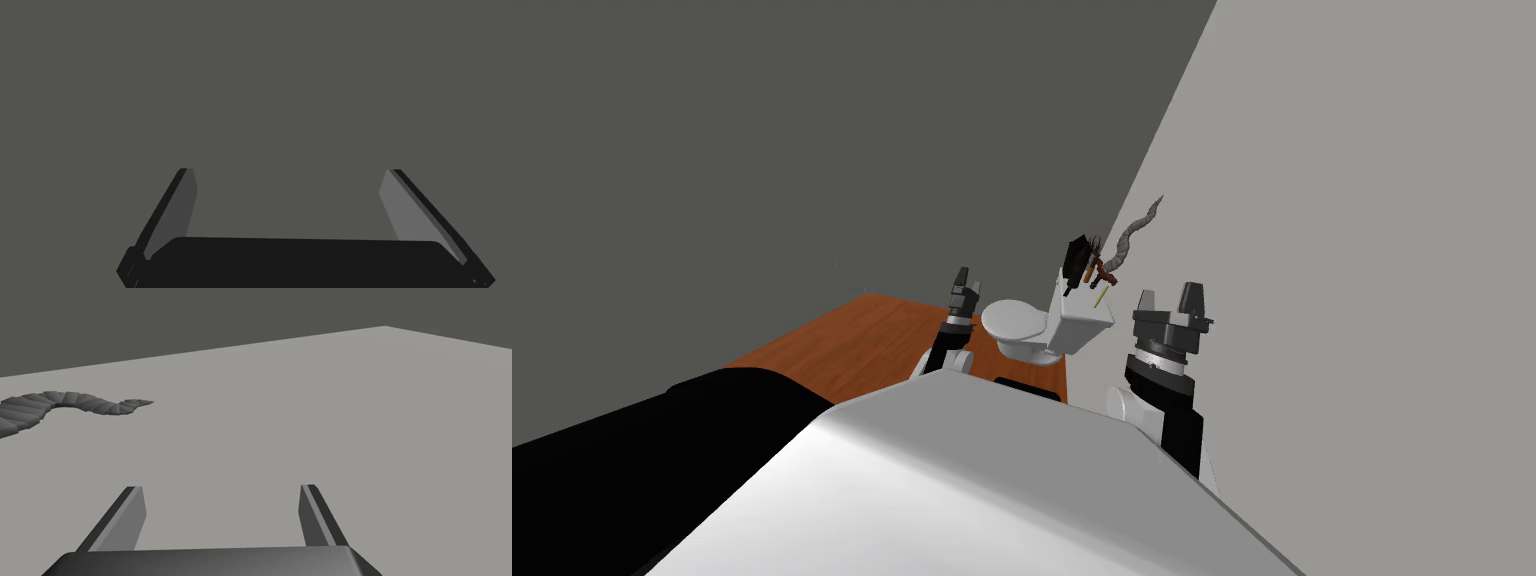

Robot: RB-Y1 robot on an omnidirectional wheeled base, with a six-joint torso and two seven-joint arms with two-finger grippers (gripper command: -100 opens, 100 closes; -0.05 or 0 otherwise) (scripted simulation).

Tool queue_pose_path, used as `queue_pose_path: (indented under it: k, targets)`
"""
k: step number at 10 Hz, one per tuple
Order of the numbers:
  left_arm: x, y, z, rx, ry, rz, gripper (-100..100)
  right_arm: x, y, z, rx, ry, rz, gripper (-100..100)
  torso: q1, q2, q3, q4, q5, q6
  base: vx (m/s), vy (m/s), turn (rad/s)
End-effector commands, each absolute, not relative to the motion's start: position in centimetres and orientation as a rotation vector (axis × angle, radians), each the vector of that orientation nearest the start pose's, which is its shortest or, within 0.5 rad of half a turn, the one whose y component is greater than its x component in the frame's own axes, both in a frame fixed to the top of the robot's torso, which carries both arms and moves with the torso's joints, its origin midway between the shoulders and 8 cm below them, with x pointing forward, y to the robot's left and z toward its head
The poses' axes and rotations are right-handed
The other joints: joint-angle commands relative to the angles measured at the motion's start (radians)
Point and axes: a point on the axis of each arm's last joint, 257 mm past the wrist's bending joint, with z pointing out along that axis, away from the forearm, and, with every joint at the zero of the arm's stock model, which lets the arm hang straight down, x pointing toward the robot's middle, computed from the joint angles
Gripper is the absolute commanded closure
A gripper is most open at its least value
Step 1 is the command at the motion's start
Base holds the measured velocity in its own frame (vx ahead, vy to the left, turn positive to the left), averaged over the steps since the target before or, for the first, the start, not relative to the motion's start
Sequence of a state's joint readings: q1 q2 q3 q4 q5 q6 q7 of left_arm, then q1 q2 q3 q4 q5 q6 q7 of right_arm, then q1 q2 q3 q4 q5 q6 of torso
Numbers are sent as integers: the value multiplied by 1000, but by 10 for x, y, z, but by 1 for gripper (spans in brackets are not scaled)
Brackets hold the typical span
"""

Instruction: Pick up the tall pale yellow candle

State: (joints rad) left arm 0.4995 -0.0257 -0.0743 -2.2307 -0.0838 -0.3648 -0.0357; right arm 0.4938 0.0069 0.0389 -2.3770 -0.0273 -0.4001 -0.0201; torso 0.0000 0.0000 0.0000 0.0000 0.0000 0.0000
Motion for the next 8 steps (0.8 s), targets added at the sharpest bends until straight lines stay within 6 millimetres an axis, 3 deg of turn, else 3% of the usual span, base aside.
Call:
queue_pose_path:
  k: [1, 5, 8]
  targets:
    - [378, 252, -26, -761, 782, -1246, 0, 345, -264, 46, 665, 628, 1368, -100, 0, 0, 0, 0, 0, 0, 5, 11, -2]
    - [378, 252, -26, -762, 782, -1246, 0, 358, -261, 26, 612, 759, 1277, -100, 2, -2, -1, 0, 0, 0, 23, 34, -6]
    - [378, 252, -26, -762, 782, -1246, 0, 375, -269, -5, 579, 885, 1135, -100, 4, -4, -2, -1, 1, 0, 54, 70, -11]
